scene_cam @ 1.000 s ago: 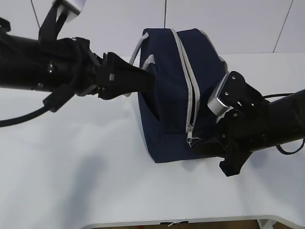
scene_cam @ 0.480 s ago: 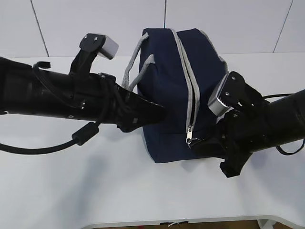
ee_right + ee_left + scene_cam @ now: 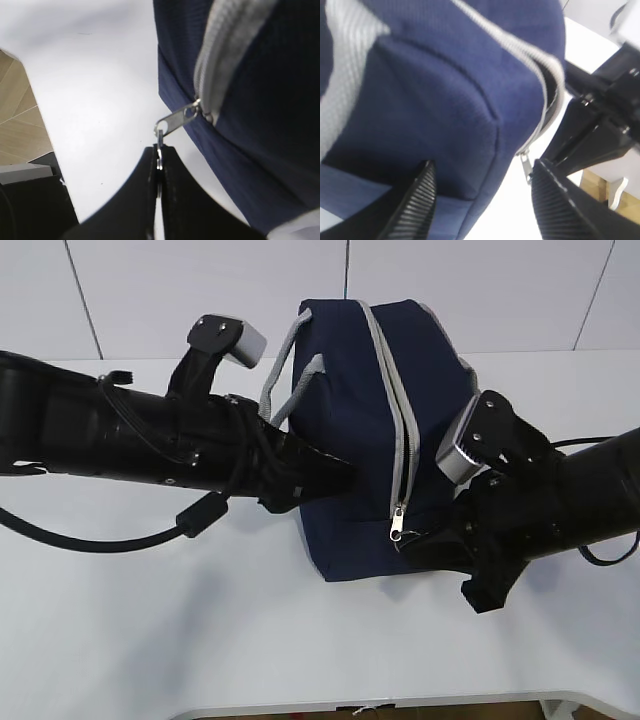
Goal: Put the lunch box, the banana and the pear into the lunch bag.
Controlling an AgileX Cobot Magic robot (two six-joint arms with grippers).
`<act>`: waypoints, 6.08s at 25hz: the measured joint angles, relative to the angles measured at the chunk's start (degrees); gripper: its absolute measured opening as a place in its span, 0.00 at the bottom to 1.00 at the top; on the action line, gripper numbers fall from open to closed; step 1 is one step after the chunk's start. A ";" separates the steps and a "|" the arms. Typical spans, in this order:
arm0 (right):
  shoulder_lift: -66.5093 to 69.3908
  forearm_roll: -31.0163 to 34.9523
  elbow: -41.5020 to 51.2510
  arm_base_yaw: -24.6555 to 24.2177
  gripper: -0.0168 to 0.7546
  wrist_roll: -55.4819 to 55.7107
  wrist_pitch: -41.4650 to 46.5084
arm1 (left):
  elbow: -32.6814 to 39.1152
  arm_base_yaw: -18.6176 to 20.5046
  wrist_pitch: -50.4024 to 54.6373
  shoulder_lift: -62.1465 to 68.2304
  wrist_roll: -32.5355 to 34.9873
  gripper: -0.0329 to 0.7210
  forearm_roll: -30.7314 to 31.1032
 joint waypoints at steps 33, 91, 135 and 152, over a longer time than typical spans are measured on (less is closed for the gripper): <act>-4.15 -25.30 -11.73 0.00 0.05 35.05 8.88 | 0.00 0.00 0.00 0.12 2.04 0.02 -0.10; 24.88 -41.61 -74.36 0.00 0.05 74.93 20.60 | -0.43 0.00 0.67 0.12 2.04 0.02 -0.22; 43.78 -58.37 -96.79 0.00 0.05 78.40 28.53 | 2.27 6.97 -0.14 0.12 2.25 0.02 -1.27; 32.05 -51.92 -81.76 0.00 0.05 77.13 33.55 | -4.61 14.57 -6.46 0.34 6.18 0.02 0.29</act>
